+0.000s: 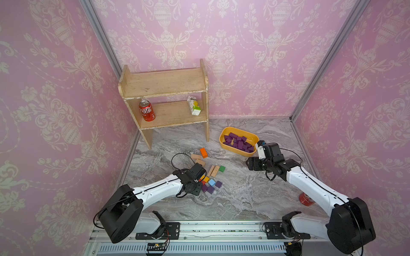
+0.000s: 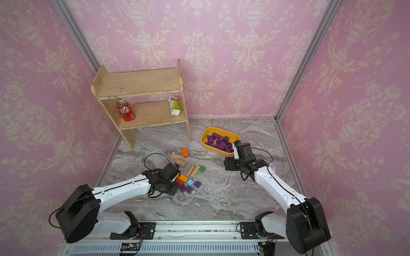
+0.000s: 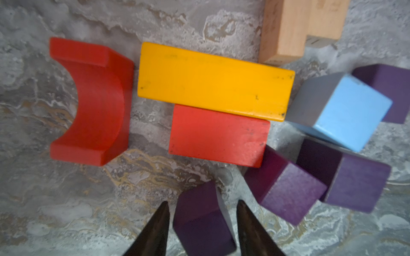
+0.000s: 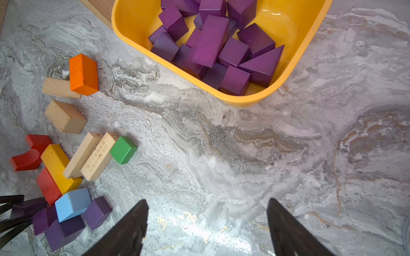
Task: Pick purple bricks into the storage bin
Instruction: Pick up the building block from the center of the board.
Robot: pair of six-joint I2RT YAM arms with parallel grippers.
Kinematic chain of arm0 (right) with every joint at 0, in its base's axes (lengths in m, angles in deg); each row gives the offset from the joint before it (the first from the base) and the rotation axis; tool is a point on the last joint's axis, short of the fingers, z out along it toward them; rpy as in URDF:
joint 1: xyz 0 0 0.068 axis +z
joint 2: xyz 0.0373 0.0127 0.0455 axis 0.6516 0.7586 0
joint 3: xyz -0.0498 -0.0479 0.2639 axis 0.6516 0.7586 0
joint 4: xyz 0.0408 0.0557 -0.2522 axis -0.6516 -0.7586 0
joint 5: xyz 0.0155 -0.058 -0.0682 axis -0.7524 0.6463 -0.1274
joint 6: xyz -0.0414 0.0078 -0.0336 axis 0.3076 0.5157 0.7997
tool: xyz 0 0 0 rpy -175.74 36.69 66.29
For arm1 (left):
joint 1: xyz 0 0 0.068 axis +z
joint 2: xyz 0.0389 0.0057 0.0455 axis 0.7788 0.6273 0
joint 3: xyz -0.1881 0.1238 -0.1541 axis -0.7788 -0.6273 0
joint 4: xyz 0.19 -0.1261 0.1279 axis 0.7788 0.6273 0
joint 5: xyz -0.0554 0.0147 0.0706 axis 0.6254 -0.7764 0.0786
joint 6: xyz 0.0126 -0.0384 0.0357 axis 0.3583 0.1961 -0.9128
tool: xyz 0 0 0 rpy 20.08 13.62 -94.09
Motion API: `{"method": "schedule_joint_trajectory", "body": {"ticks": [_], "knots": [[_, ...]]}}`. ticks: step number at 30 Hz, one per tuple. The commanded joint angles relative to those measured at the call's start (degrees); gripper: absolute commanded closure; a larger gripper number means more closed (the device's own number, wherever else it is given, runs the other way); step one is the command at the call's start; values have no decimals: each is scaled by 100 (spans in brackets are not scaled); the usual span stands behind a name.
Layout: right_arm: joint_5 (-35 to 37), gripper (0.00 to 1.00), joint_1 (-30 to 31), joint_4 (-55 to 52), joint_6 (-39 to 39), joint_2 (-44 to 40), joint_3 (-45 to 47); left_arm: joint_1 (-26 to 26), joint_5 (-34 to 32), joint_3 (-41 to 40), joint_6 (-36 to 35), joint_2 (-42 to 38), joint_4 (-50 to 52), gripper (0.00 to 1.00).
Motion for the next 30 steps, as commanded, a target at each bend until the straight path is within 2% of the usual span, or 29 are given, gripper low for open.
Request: {"method": "schedule_joint_trajectory", "body": {"ticks": [1,10,21,26,30], "knots": [[89,15,10,-117,94,-11,27,-21,18,103,238,-120,257,50],[69,14,10,-126,98,-38,47,-27,-16,98,699,-22,102,52],[65,13,8,-135,118,-144,89,-14,-87,225,1017,405,43,62],[57,13,9,-117,107,-135,101,-23,-209,451,943,215,77,71],[-14,12,6,-53,94,-152,130,-25,-321,590,826,-68,71,73]]}}
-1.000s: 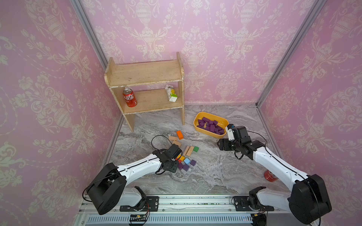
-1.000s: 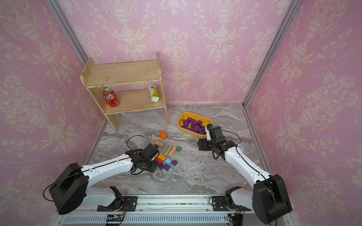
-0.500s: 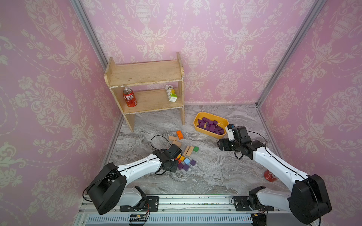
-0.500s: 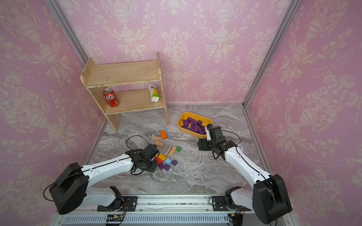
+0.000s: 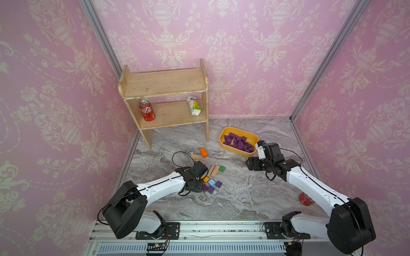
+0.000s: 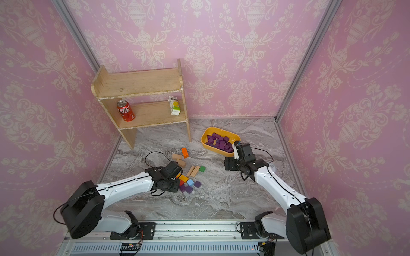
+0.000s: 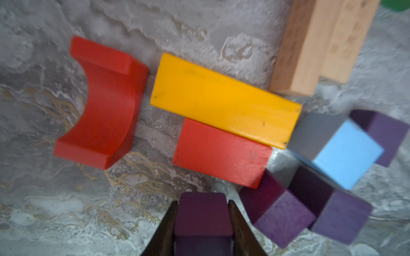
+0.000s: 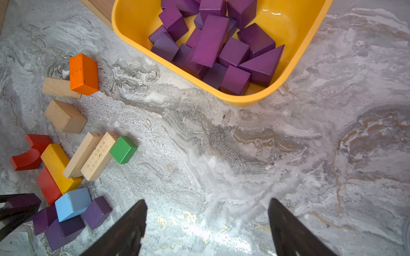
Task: Pick purple bricks into the storage bin
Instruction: Pick up the building block from the center of the board, then place the building block in the storage box.
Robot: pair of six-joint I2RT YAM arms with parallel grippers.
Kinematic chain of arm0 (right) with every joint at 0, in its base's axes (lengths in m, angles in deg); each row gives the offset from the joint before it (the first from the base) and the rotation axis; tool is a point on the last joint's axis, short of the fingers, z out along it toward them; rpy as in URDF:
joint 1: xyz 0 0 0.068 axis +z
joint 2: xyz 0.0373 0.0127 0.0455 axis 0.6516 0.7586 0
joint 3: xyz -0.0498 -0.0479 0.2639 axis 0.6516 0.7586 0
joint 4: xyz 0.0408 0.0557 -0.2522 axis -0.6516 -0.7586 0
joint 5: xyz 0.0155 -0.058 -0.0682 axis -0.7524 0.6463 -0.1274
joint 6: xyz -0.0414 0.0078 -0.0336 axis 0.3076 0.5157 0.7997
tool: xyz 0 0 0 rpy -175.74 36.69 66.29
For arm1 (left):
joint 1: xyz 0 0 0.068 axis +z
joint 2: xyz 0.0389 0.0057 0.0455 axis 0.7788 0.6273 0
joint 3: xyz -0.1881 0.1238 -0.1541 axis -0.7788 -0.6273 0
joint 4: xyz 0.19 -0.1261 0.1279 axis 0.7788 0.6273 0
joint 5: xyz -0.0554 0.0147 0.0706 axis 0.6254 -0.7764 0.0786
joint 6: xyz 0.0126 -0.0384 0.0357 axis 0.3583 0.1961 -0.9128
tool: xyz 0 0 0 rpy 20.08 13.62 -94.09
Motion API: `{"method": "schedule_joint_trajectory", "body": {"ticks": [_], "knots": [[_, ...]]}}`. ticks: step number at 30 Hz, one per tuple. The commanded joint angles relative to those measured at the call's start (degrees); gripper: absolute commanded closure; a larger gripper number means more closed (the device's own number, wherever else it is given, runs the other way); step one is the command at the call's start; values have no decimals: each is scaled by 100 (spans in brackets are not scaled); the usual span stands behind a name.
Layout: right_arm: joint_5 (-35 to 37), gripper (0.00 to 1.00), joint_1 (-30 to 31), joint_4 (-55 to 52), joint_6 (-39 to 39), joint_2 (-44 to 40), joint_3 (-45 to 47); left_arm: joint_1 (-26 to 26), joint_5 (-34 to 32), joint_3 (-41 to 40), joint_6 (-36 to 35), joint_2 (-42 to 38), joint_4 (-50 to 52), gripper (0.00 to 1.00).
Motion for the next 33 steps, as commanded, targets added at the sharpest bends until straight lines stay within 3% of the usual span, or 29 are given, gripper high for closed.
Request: {"method": "schedule_joint_trajectory", "body": {"ticks": [1,5,10,16,18,25,33], "knots": [[-47,12,13,-28,83,-148,134,-21,-251,257,-112,-350,11,73],[-74,11,8,115,34,-95,205,-15,-447,576,-409,-502,-124,73],[-99,11,6,201,-23,-12,236,-5,-712,1409,-855,-137,-449,73],[-56,8,3,279,-56,-147,368,7,-501,2751,-1400,924,-762,74],[81,0,6,309,-108,-213,454,6,-377,3232,-1545,1360,-739,74],[298,0,-2,496,-159,-392,722,6,42,4448,-1639,2466,-736,74],[290,0,3,709,-311,-295,844,20,62,5596,-1791,3512,-697,74]]}}
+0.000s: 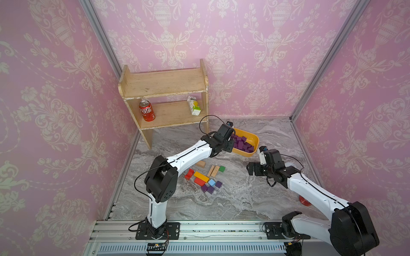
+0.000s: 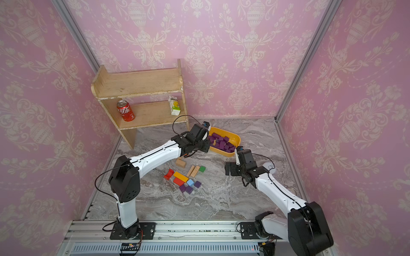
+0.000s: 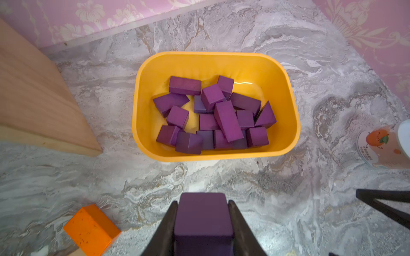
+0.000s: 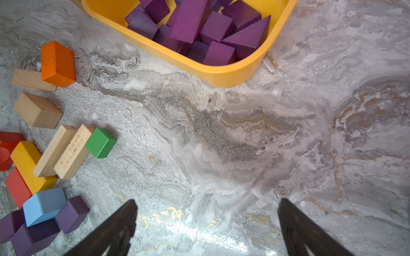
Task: Pick purple bricks into the storage bin
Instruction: Place the building block in the storage box.
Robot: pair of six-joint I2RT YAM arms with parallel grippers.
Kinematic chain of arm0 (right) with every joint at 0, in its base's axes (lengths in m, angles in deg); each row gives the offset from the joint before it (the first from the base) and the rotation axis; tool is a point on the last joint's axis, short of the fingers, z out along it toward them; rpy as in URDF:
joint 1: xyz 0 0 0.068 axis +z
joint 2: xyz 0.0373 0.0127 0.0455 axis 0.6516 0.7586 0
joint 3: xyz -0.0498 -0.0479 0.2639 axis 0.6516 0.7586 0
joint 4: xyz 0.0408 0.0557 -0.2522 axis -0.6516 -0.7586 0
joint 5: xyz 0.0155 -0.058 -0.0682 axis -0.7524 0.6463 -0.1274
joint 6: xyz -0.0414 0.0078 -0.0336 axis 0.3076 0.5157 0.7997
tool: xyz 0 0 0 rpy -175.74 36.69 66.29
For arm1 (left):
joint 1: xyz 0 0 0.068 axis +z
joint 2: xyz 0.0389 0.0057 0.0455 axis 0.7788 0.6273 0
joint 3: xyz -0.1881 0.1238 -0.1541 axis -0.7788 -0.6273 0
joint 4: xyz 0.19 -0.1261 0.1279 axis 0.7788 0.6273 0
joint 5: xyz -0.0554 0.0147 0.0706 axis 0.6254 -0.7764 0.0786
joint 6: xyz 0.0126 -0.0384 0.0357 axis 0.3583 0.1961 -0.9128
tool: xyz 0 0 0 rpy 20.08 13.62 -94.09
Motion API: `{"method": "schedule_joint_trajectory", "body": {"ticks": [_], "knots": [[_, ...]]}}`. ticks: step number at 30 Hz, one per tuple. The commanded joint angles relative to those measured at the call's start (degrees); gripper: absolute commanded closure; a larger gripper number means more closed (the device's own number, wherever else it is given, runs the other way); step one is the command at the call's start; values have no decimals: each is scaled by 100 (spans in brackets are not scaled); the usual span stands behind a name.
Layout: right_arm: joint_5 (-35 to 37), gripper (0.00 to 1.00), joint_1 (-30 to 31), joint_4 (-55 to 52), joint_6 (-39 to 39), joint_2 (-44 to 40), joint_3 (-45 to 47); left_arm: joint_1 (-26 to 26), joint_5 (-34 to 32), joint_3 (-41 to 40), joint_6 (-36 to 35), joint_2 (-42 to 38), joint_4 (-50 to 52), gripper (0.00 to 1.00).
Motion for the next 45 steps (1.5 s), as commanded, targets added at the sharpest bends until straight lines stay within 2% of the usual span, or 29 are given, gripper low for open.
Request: {"method": "schedule_joint_trajectory", "body": {"ticks": [1,13,19,25,27,31,37,45], "knots": [[56,0,-2,195,-155,8,81,28,138,500,-198,375,95,74],[13,0,2,309,-185,-77,195,157,351,1826,-190,1551,372,72],[-13,0,3,406,-219,-117,272,192,235,2076,-295,1771,402,53],[-61,0,-1,439,-226,-108,278,206,143,2055,-298,1721,461,17],[-74,0,1,466,-247,-101,296,208,139,1905,-277,1587,380,8],[-224,0,-5,543,-248,-86,326,199,134,1339,-221,1118,21,1],[-335,0,-18,608,-228,-41,340,193,-62,20,-79,84,-822,1],[-547,0,-5,759,-178,-122,420,175,-595,-1615,-8,-1508,-946,1]]}}
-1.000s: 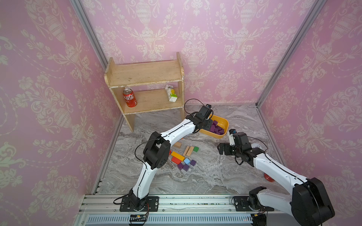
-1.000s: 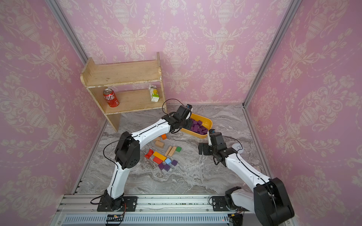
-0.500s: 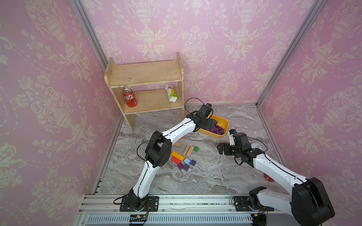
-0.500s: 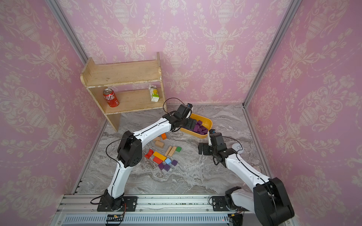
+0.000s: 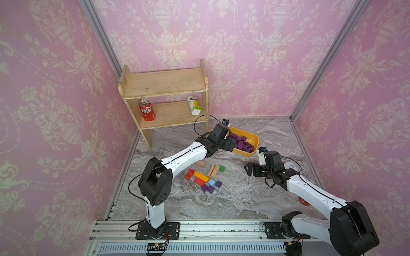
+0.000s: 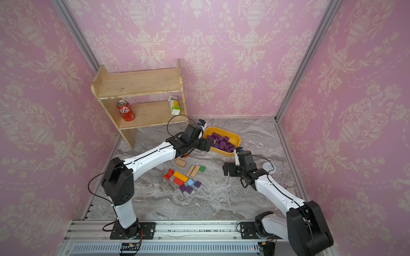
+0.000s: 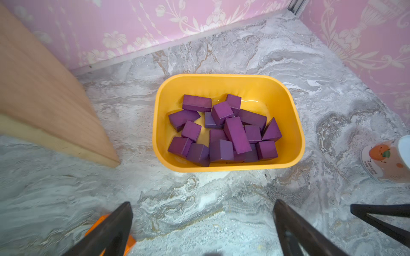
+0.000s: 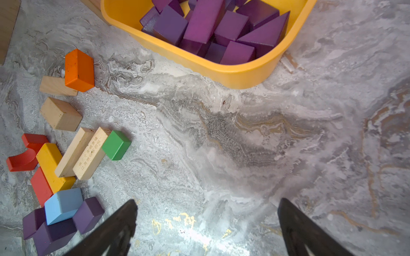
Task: Pick purple bricks into the storage bin
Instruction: Place the building block in the storage box, then pick up the building block from the center of the board.
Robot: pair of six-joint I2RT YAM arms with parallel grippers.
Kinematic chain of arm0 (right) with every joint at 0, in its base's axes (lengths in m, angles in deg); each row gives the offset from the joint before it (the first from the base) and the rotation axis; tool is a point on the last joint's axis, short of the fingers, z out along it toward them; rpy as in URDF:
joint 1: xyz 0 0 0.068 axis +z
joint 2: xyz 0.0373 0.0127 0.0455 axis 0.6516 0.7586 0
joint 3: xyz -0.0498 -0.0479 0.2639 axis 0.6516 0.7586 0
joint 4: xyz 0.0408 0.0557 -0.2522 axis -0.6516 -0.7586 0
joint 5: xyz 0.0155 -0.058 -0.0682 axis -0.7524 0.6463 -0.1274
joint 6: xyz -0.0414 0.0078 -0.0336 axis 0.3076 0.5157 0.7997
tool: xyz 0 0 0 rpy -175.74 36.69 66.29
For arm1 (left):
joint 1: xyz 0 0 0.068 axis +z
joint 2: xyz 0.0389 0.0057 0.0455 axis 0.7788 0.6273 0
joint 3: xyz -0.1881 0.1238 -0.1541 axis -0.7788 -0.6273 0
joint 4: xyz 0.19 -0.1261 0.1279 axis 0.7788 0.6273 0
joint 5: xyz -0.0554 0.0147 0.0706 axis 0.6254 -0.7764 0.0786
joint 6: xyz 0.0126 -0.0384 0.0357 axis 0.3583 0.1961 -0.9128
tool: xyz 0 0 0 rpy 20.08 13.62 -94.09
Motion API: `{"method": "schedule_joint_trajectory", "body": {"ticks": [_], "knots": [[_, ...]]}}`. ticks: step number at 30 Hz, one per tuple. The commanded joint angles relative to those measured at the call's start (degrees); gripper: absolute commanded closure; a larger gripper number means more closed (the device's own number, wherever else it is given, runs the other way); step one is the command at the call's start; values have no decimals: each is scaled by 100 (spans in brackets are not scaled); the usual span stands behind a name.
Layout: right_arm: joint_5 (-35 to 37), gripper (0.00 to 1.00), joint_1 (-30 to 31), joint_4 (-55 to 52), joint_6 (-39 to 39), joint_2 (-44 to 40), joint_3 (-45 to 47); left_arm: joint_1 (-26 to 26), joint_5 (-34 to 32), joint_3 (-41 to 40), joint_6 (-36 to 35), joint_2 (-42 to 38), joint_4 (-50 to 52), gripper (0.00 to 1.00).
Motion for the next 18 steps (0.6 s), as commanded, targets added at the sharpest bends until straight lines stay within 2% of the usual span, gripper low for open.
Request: {"method": "schedule_joint_trajectory", "body": {"ticks": [1,5,9,12,18], "knots": [[-246,0,-4,198,4,-106,105,16,-465,-633,154,-717,-101,1],[-508,0,249,396,68,-61,80,3,-925,-1544,231,-1641,36,1],[-125,0,990,94,320,51,-231,3,-1276,-2291,448,-2539,299,1],[-349,1,1359,142,312,210,-335,4,-1332,-2784,707,-3109,429,1],[-183,1,2211,-126,388,692,-602,-9,-1266,-3683,1014,-4052,574,1]]}}
